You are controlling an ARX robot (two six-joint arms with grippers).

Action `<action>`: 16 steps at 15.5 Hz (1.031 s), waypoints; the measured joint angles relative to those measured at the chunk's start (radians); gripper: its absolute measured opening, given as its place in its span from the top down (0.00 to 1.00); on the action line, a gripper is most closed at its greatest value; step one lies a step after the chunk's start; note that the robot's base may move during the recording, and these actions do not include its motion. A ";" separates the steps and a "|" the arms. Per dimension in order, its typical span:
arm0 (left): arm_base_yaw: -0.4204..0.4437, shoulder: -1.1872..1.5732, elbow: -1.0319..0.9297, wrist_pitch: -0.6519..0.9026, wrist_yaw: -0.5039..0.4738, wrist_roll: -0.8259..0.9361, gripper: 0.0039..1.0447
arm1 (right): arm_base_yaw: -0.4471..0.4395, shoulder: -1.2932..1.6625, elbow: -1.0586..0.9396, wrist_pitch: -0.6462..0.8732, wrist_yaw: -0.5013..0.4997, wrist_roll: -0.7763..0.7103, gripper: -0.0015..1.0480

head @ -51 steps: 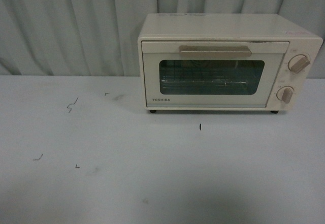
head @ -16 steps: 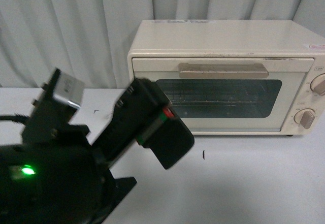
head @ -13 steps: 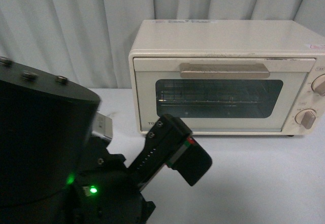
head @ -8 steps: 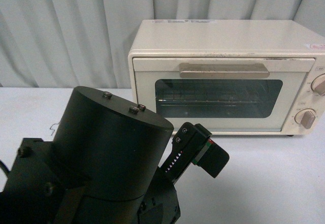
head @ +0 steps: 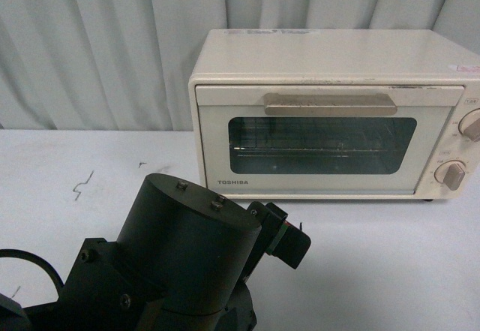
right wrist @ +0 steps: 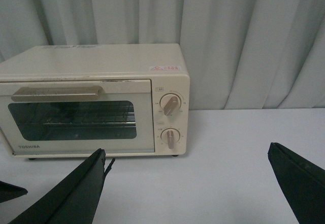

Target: Open oven

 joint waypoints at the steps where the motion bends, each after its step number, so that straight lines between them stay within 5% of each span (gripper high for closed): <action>1: 0.005 0.010 0.014 -0.001 -0.001 -0.005 0.06 | 0.000 0.000 0.000 0.000 0.000 0.000 0.06; 16: -0.003 0.039 0.073 -0.050 -0.037 -0.031 0.06 | 0.000 0.000 0.000 0.000 0.000 0.000 0.06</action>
